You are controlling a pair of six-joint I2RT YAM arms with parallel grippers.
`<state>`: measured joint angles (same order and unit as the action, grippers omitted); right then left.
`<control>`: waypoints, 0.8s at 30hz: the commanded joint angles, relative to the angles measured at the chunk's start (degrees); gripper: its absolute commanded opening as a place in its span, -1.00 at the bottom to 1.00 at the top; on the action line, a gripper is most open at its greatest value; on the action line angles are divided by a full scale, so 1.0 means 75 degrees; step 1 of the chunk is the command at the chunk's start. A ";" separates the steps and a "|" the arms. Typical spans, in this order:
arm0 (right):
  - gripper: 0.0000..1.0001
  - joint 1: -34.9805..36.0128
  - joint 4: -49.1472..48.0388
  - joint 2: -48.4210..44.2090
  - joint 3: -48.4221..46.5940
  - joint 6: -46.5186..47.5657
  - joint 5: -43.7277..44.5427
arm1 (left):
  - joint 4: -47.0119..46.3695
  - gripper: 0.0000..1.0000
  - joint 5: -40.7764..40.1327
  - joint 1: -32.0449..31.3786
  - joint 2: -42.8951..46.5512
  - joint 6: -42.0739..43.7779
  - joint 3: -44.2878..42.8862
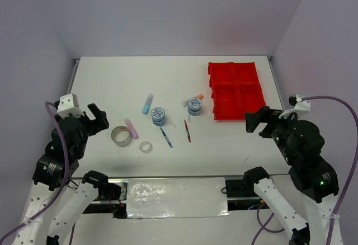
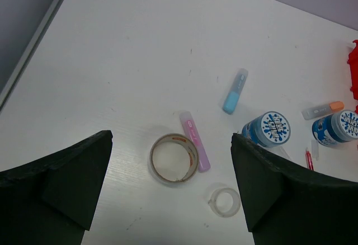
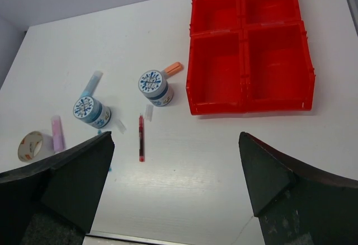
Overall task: Sort the stationery into containers
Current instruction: Pick up the storage box at the center of the board.
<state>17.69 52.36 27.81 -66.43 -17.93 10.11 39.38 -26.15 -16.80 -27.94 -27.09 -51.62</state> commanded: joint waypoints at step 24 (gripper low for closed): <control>0.99 0.2456 -0.2985 0.6891 -0.1125 -0.0386 0.0431 | -0.0551 0.99 0.0756 0.0786 -0.0458 0.0308 0.0062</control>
<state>33.50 32.03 73.32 -69.58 -20.99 5.54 38.41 -22.09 -11.27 -30.72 -25.80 -51.31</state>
